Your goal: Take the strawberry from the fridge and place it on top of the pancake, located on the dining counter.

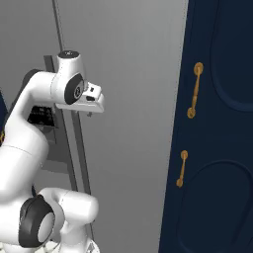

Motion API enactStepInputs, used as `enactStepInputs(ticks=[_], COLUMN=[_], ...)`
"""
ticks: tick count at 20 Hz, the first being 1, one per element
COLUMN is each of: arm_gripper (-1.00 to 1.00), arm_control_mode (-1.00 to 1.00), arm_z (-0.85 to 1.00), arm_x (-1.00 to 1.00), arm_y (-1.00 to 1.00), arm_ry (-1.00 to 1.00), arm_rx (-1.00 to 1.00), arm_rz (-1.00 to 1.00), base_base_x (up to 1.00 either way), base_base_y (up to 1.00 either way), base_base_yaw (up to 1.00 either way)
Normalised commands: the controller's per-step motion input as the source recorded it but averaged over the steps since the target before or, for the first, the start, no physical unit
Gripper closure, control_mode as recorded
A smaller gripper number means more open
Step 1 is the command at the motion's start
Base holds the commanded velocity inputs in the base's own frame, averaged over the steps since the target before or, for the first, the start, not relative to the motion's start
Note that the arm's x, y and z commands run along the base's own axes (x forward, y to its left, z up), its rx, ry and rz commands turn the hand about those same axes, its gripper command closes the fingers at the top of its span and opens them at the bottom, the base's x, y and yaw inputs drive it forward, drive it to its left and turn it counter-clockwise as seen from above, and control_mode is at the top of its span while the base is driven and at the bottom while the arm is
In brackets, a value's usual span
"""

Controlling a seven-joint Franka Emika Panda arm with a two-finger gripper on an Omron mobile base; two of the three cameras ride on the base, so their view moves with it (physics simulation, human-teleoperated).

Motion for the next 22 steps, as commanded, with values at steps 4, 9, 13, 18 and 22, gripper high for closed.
enactStepInputs(ticks=[4, 9, 13, 18, 22], arm_gripper=[-1.00, -1.00, -1.00, -1.00, -1.00], arm_control_mode=[1.00, 1.00, 1.00, 1.00, 1.00], arm_z=[0.00, 0.00, 0.00, 0.00, 0.00], arm_x=[0.00, 0.00, 0.00, 0.00, 0.00], arm_y=[0.00, 0.00, 0.00, 0.00, 0.00], arm_ry=[0.00, 0.00, 0.00, 0.00, 0.00], arm_rx=[0.00, 0.00, 0.00, 0.00, 0.00], arm_rz=[0.00, 0.00, 0.00, 0.00, 0.00], base_base_x=[-0.09, -0.70, -0.59, 0.02, 0.01], base_base_y=[0.00, 0.03, 0.34, 0.60, 0.29], base_base_yaw=[0.00, 0.00, 0.00, -0.02, 0.00])
